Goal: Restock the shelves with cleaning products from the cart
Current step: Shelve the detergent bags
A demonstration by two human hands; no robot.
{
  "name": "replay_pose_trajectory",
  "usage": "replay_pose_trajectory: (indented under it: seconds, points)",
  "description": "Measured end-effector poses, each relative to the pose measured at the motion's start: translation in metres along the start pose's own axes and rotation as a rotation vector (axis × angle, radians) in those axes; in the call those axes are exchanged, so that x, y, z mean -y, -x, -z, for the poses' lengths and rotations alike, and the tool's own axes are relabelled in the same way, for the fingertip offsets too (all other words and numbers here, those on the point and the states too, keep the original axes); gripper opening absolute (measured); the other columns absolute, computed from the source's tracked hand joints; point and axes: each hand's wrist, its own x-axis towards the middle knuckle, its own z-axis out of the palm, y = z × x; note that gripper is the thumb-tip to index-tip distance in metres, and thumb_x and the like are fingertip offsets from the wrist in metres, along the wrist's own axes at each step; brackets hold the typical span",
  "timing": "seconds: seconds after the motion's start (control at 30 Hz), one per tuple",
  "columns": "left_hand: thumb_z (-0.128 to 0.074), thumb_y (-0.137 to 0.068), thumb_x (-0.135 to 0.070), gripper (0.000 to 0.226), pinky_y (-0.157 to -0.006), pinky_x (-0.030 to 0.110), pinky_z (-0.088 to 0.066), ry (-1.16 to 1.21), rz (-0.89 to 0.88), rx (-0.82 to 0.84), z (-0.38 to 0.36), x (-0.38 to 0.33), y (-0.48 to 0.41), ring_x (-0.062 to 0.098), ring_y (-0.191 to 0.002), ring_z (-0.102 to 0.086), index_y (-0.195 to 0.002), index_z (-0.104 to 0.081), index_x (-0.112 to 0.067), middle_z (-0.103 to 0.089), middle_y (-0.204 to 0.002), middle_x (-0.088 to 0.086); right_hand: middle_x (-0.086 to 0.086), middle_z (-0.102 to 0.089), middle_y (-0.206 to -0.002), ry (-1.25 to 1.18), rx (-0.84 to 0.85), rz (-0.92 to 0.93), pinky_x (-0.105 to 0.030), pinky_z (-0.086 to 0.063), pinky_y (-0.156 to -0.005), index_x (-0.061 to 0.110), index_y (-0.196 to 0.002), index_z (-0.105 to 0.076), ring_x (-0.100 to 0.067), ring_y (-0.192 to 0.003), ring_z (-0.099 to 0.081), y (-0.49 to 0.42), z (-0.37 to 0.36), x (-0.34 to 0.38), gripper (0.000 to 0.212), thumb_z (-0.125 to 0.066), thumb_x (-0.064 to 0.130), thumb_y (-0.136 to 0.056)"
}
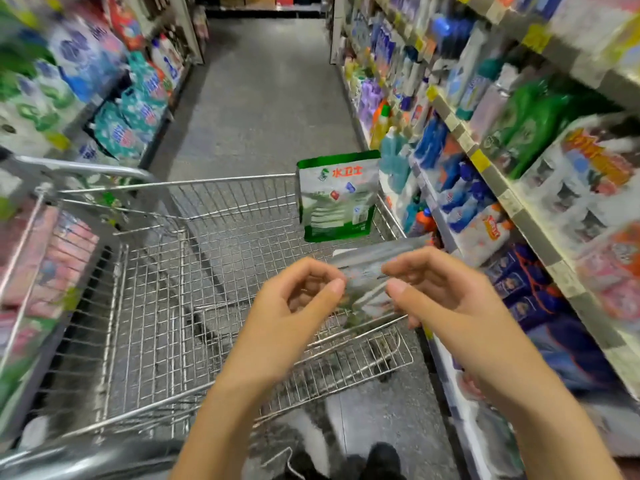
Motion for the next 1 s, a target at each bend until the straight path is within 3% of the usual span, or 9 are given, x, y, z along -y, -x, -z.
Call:
replay_pose_trajectory:
  seconds: [0.2, 0.37, 0.53, 0.6, 0.67, 0.73, 0.8, 0.93, 1.0]
  points:
    - [-0.063, -0.087, -0.018, 0.006, -0.070, 0.020, -0.051, 0.002, 0.082, -0.082, 0.017, 0.016, -0.052, 0.011, -0.075, -0.059, -0.085, -0.067, -0.015, -0.064, -0.085, 0.008, 0.011, -0.058, -0.063, 0.038, 0.027, -0.003, -0.012, -0.047, -0.060, 0.027, -0.067, -0.062, -0.003, -0.062, -0.055, -0.080, 0.019, -0.020, 0.024, -0.065, 0.044, -0.083]
    - [-0.065, -0.086, -0.020, 0.004, -0.066, 0.012, -0.050, 0.015, 0.128, -0.244, 0.012, 0.024, -0.122, 0.002, -0.071, -0.060, -0.085, -0.068, -0.022, -0.065, -0.078, -0.007, 0.009, -0.061, -0.068, 0.042, 0.045, -0.060, -0.011, -0.046, -0.057, 0.021, -0.075, -0.065, -0.003, -0.062, -0.055, -0.166, 0.042, -0.047, 0.012, -0.065, 0.033, -0.079]
    - [-0.063, -0.087, -0.020, 0.008, -0.066, 0.011, -0.048, -0.002, 0.182, -0.306, -0.009, 0.038, -0.207, -0.003, -0.074, -0.060, -0.094, -0.063, -0.025, -0.065, -0.087, -0.009, 0.000, -0.057, -0.070, 0.358, 0.064, 0.023, -0.016, -0.036, -0.062, 0.010, -0.073, -0.061, -0.003, -0.063, -0.046, -0.250, 0.058, -0.077, 0.024, -0.063, 0.027, -0.089]
    - [-0.063, -0.089, -0.015, 0.015, -0.066, 0.009, -0.048, 0.011, 0.221, -0.341, -0.019, 0.046, -0.238, -0.006, -0.076, -0.059, -0.100, -0.059, -0.024, -0.062, -0.094, -0.009, 0.003, -0.057, -0.089, 0.556, 0.032, 0.104, -0.019, -0.036, -0.074, 0.018, -0.088, -0.064, -0.006, -0.081, -0.049, -0.283, 0.063, -0.087, 0.010, -0.067, 0.028, -0.087]
    - [-0.063, -0.089, -0.013, 0.026, -0.075, 0.014, -0.050, 0.011, 0.273, -0.395, -0.027, 0.057, -0.262, -0.001, -0.088, -0.062, -0.110, -0.052, -0.023, -0.060, -0.107, -0.006, -0.004, -0.051, -0.119, 0.774, 0.075, 0.107, -0.027, -0.033, -0.094, 0.019, -0.122, -0.057, -0.020, -0.110, -0.044, -0.311, 0.064, -0.099, 0.040, -0.069, 0.028, -0.085]
    - [-0.064, -0.089, -0.013, 0.040, -0.091, 0.030, -0.052, 0.012, 0.336, -0.483, -0.030, 0.068, -0.277, 0.012, -0.105, -0.060, -0.120, -0.043, -0.023, -0.053, -0.123, 0.000, -0.012, -0.039, -0.138, 0.886, 0.122, 0.090, -0.038, -0.026, -0.105, 0.016, -0.139, -0.043, -0.031, -0.126, -0.033, -0.331, 0.066, -0.112, 0.062, -0.070, 0.027, -0.085]
    - [-0.065, -0.087, -0.014, 0.053, -0.100, 0.040, -0.048, 0.038, 0.388, -0.559, -0.030, 0.075, -0.286, 0.017, -0.117, -0.054, -0.128, -0.034, -0.026, -0.042, -0.136, 0.002, -0.013, -0.036, -0.141, 0.868, 0.140, 0.082, -0.035, -0.024, -0.106, 0.016, -0.144, -0.035, -0.031, -0.129, -0.031, -0.341, 0.066, -0.124, 0.069, -0.070, 0.024, -0.086]
    - [-0.067, -0.086, -0.018, 0.070, -0.103, 0.043, -0.046, 0.103, 0.443, -0.612, -0.027, 0.084, -0.294, 0.019, -0.123, -0.051, -0.139, -0.024, -0.034, -0.031, -0.146, 0.000, -0.010, -0.035, -0.129, 0.665, 0.047, 0.108, -0.005, -0.018, -0.102, 0.011, -0.143, -0.034, -0.011, -0.116, -0.034, -0.338, 0.069, -0.142, 0.071, -0.073, 0.008, -0.083]
    - [-0.066, -0.087, -0.018, 0.073, -0.103, 0.039, -0.045, 0.119, 0.445, -0.611, -0.027, 0.087, -0.296, 0.018, -0.121, -0.052, -0.141, -0.020, -0.037, -0.031, -0.147, -0.002, -0.007, -0.027, -0.124, 0.580, -0.039, 0.120, -0.015, -0.029, -0.108, 0.005, -0.140, -0.035, -0.012, -0.113, -0.039, -0.334, 0.073, -0.146, 0.073, -0.075, 0.001, -0.079]
